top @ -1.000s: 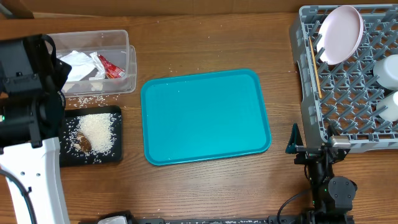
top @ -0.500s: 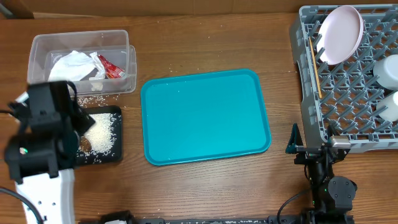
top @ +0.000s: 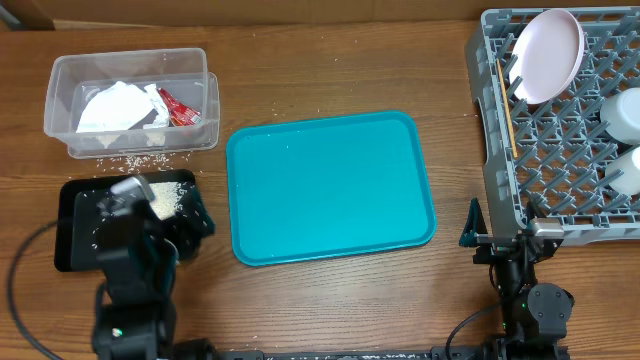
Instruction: Sort waste into correct bins and load items into the dishwasher
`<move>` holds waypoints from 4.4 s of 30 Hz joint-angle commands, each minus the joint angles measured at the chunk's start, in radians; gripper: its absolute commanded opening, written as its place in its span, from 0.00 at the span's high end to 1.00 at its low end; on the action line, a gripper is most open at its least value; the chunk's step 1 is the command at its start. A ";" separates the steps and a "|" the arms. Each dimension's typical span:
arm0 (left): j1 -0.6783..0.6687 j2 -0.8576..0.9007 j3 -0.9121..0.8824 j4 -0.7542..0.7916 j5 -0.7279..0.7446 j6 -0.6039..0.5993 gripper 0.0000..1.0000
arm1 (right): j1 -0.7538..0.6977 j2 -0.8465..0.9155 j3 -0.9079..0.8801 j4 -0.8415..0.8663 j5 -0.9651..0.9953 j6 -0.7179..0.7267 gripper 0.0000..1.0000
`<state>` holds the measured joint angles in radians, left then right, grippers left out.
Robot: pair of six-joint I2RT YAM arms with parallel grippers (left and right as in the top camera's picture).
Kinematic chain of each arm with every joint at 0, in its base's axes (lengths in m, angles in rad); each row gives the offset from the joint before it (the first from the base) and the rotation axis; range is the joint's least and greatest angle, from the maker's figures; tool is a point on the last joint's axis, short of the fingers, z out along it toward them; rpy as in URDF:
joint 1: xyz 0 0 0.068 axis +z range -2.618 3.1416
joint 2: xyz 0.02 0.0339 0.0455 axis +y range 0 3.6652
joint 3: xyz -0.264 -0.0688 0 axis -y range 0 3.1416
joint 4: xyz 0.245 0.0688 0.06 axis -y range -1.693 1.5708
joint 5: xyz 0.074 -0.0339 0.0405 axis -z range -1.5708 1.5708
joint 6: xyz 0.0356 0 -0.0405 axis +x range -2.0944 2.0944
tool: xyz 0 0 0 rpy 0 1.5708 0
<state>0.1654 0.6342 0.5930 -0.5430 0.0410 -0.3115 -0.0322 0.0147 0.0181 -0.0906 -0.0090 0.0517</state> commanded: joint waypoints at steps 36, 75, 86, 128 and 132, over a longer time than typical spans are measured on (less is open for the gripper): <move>-0.161 -0.632 -0.588 0.466 0.000 0.119 0.00 | -0.003 -0.012 -0.010 0.006 0.008 -0.003 0.00; -0.160 -0.630 -0.588 0.465 -0.018 0.263 0.00 | -0.003 -0.012 -0.010 0.006 0.008 -0.003 0.00; -0.159 -0.630 -0.588 0.465 -0.018 0.263 0.00 | -0.003 -0.012 -0.010 0.006 0.008 -0.003 0.00; -0.159 -0.630 -0.588 0.465 -0.018 0.263 0.00 | -0.003 -0.012 -0.010 0.006 0.008 -0.003 0.00; -0.159 -0.630 -0.588 0.465 -0.018 0.263 0.00 | -0.003 -0.012 -0.010 0.006 0.008 -0.003 0.00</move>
<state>0.0124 0.0177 0.0124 -0.0807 0.0322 -0.0307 -0.0322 0.0147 0.0181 -0.0902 -0.0090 0.0521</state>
